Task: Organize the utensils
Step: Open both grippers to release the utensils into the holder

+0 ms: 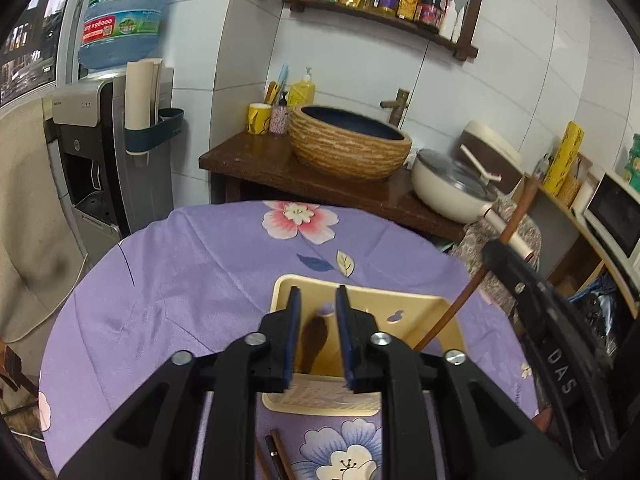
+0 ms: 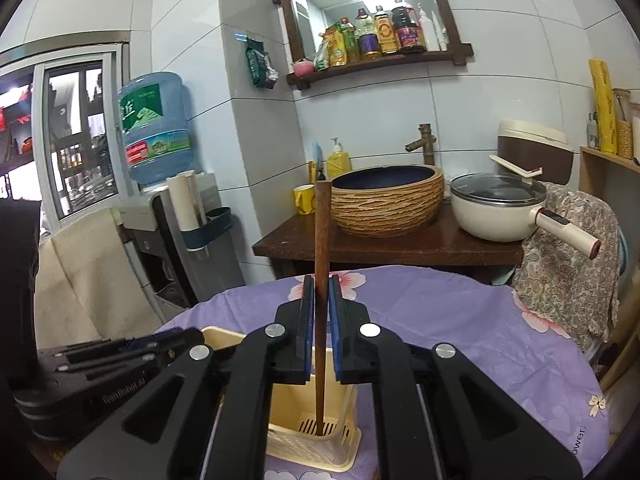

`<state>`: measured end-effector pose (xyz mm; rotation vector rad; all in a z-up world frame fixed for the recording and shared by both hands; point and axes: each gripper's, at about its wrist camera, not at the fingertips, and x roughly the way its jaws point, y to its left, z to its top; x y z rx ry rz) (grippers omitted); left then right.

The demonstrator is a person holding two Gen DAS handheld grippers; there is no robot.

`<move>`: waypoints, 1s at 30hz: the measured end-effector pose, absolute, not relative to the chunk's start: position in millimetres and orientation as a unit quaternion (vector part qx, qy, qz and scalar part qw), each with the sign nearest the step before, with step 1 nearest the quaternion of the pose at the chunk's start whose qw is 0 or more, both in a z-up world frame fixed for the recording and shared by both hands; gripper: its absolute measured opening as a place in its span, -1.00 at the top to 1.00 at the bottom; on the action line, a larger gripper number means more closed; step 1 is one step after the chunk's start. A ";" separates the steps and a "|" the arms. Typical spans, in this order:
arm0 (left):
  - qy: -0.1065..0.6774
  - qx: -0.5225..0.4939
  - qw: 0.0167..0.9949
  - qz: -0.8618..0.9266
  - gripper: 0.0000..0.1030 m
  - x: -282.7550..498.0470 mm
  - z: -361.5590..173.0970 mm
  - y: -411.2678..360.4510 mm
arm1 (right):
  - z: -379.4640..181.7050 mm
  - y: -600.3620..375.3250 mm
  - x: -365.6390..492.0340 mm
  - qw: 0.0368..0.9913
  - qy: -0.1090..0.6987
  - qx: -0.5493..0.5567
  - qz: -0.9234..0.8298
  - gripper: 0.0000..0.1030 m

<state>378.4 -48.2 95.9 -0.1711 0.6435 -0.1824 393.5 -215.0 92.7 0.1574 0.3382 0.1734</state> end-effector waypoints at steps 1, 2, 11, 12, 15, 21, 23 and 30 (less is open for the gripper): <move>0.307 -0.085 0.944 -0.090 0.24 373.8 99.3 -46.6 | 94.4 -215.6 390.6 0.980 0.164 0.075 0.087 0.42; 0.294 -0.086 0.948 -0.091 -0.03 366.2 104.6 -44.1 | 96.9 -217.6 383.7 0.982 0.151 0.073 0.086 -0.05; 0.261 -0.040 0.961 -0.081 -0.59 298.4 106.9 -35.6 | 99.0 -248.5 336.9 0.978 0.155 0.102 0.096 -0.27; 0.266 -0.038 0.960 -0.076 -0.62 294.0 103.0 -33.4 | 95.3 -251.4 332.7 0.977 0.165 0.102 0.094 -0.27; 0.297 -0.030 0.952 -0.067 -0.65 280.2 82.7 -26.9 | 74.9 -258.7 321.6 0.968 0.212 0.102 0.092 -0.27; 0.372 -0.038 0.926 -0.049 -0.60 266.3 26.1 -7.9 | 17.3 -266.2 308.1 0.944 0.311 0.090 0.065 -0.27; 0.389 -0.043 0.919 -0.041 -0.46 263.4 9.0 -2.5 | -1.1 -267.0 304.6 0.935 0.336 0.091 0.061 -0.25; 0.439 -0.071 0.894 -0.052 0.13 258.5 -33.2 -1.4 | -46.8 -261.8 302.7 0.910 0.398 0.100 0.057 0.19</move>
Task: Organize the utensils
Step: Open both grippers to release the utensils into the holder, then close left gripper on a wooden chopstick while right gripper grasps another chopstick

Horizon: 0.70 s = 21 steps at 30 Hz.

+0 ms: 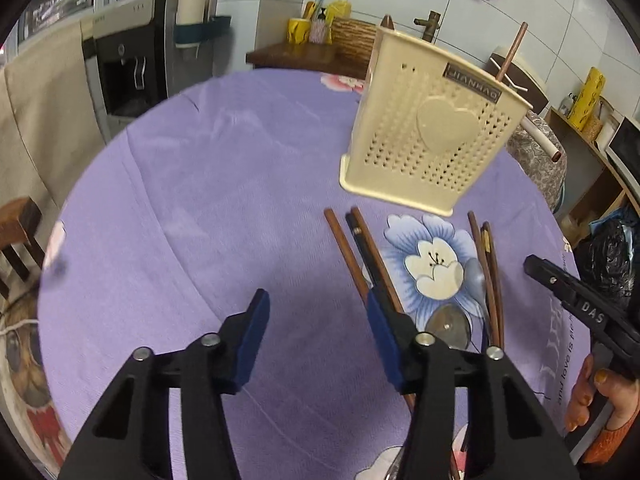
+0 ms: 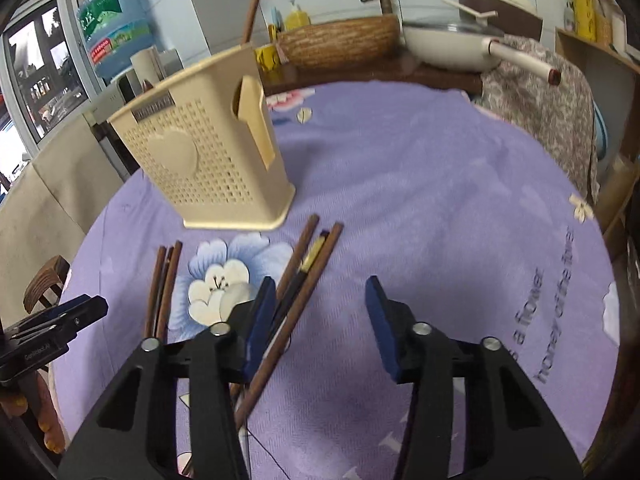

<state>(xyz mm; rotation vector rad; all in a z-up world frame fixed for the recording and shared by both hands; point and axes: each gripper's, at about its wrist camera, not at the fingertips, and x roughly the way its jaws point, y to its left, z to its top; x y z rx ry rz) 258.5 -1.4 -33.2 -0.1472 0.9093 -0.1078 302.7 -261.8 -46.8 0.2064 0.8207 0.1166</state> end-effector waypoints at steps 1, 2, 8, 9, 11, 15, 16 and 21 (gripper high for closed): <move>0.441 -0.072 0.893 -0.051 0.15 258.3 -35.5 -2.4 | -51.2 -261.5 302.6 0.908 0.402 0.105 0.056 0.24; 0.443 -0.072 0.892 -0.050 0.19 256.5 -38.9 -3.9 | -55.5 -261.1 303.4 0.905 0.408 0.110 0.054 0.27; 0.452 -0.068 0.888 -0.050 0.28 253.7 -48.7 -11.1 | -69.7 -251.0 313.1 0.894 0.432 0.111 0.049 0.44; 0.453 -0.067 0.888 -0.050 0.28 253.7 -49.0 -11.5 | -71.3 -249.6 315.1 0.893 0.435 0.110 0.045 0.46; 0.453 -0.064 0.888 -0.050 0.28 254.1 -49.1 -11.8 | -72.7 -248.6 318.7 0.890 0.439 0.118 0.041 0.47; 0.455 -0.061 0.887 -0.050 0.28 255.5 -49.3 -12.9 | -72.8 -241.4 324.8 0.888 0.447 0.102 0.034 0.48; 0.455 -0.061 0.887 -0.050 0.28 255.8 -49.6 -13.2 | -72.8 -239.9 326.1 0.888 0.449 0.097 0.031 0.49; 0.456 -0.057 0.887 -0.051 0.28 256.0 -49.0 -14.8 | -75.0 -239.3 330.7 0.886 0.456 0.078 0.017 0.63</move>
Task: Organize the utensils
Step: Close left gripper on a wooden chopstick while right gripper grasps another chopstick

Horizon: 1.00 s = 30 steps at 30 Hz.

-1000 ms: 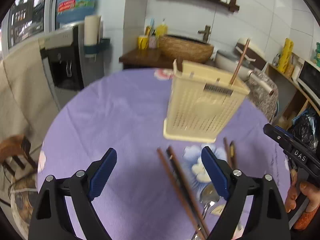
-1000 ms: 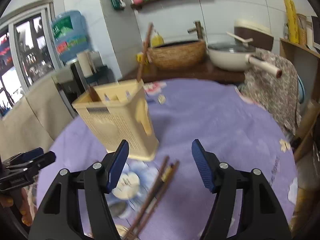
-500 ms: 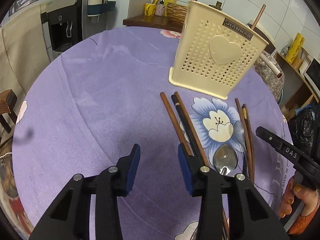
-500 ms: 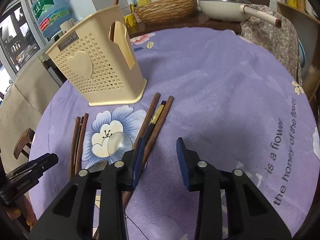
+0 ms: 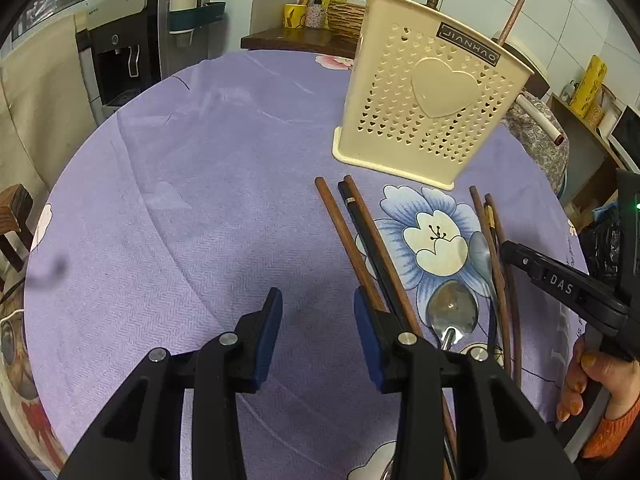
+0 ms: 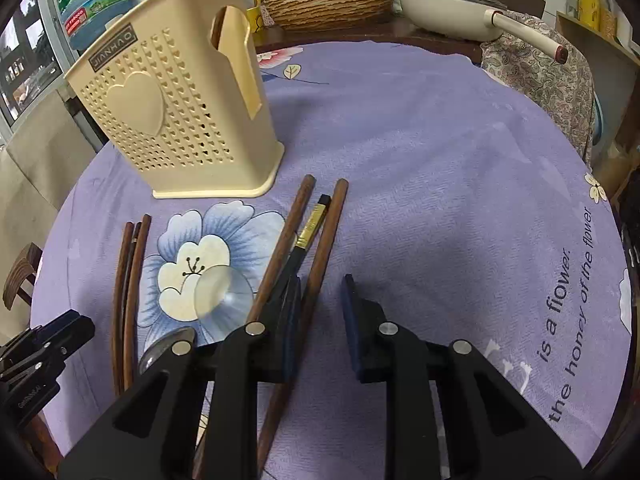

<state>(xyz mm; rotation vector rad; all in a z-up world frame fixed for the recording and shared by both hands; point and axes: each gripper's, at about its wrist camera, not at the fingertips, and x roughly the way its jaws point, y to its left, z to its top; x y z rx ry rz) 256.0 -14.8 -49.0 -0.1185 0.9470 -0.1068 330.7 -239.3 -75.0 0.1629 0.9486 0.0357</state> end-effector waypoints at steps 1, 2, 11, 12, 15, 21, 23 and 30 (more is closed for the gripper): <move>0.456 -0.054 0.887 -0.052 0.28 256.4 -49.1 -15.4 | -74.9 -239.5 332.7 0.887 0.457 0.072 0.015 0.65; 0.457 -0.052 0.886 -0.052 0.28 257.2 -49.2 -16.1 | -74.9 -240.5 335.0 0.887 0.457 0.070 0.014 0.66; 0.458 -0.048 0.886 -0.051 0.28 276.8 -44.7 -23.0 | -75.7 -242.4 355.9 0.889 0.454 0.050 0.000 0.66; 0.459 -0.053 0.886 -0.052 0.28 280.9 -44.3 -22.9 | -75.7 -243.2 355.9 0.890 0.454 0.052 0.001 0.66; 0.463 -0.051 0.884 -0.048 0.28 291.2 -46.3 -25.2 | -76.3 -243.9 355.1 0.892 0.450 0.049 0.004 0.66; 0.467 -0.043 0.883 -0.022 0.28 306.9 -54.5 -24.0 | -76.1 -245.9 356.2 0.892 0.449 0.054 0.009 0.66; 0.467 -0.041 0.883 -0.016 0.27 307.6 -55.0 -22.9 | -76.6 -245.9 355.9 0.892 0.448 0.054 0.010 0.66; 0.477 -0.046 0.878 0.000 0.27 313.5 -55.9 -12.9 | -76.8 -246.3 359.3 0.891 0.450 0.052 0.009 0.66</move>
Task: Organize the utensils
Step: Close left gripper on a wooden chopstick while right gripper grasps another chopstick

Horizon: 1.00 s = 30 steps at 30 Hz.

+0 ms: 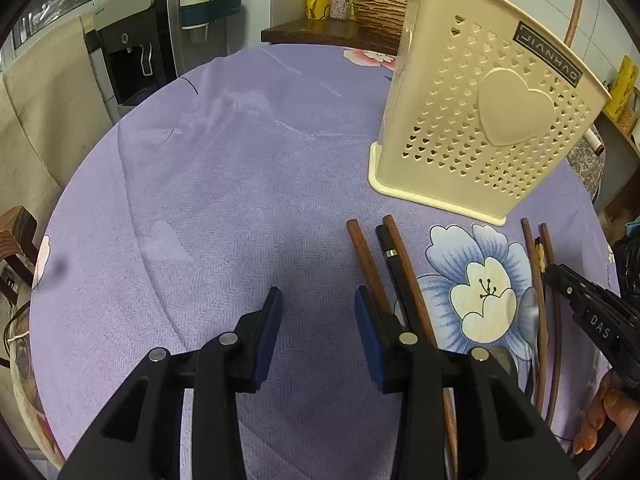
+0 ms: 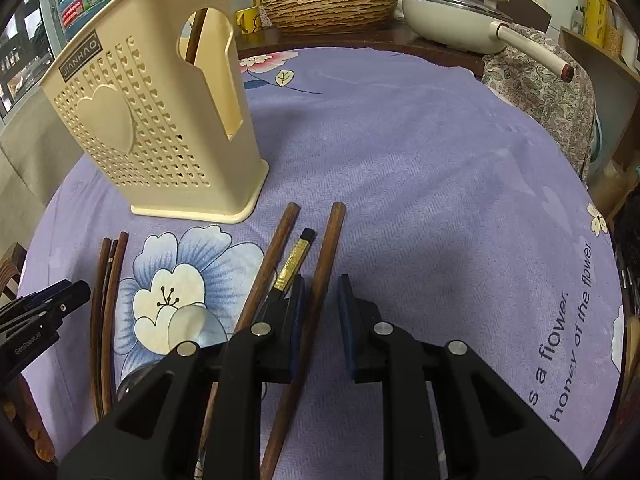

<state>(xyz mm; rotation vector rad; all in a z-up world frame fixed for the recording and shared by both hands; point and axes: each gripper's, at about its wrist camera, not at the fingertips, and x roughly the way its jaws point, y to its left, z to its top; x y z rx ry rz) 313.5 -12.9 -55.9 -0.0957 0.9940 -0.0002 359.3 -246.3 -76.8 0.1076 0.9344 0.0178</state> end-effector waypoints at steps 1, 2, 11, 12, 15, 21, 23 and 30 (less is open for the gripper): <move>0.475 -0.055 0.878 -0.003 0.27 313.8 -54.3 -12.1 | -76.8 -245.3 360.4 0.892 0.450 0.051 0.007 0.66; 0.472 -0.063 0.879 -0.004 0.27 313.4 -52.4 -11.2 | -76.8 -245.1 361.4 0.892 0.450 0.052 0.006 0.66; 0.482 -0.053 0.875 -0.002 0.27 321.3 -53.1 -23.9 | -76.7 -246.3 361.7 0.892 0.448 0.058 0.010 0.66; 0.482 -0.059 0.874 -0.002 0.23 321.4 -54.0 -21.8 | -76.8 -246.4 360.8 0.892 0.448 0.058 0.011 0.66; 0.485 -0.050 0.873 0.015 0.23 320.6 -55.5 -16.0 | -76.9 -247.1 361.5 0.892 0.447 0.060 0.012 0.66; 0.482 -0.100 0.871 -0.009 0.24 319.8 -53.1 -8.7 | -77.2 -247.3 362.2 0.893 0.446 0.061 0.012 0.66; 0.479 -0.099 0.872 -0.018 0.24 319.3 -51.8 -12.3 | -77.3 -248.2 362.1 0.893 0.446 0.061 0.015 0.66; 0.482 -0.077 0.872 -0.012 0.23 320.3 -54.4 -22.0 | -77.4 -248.5 362.2 0.893 0.445 0.060 0.016 0.66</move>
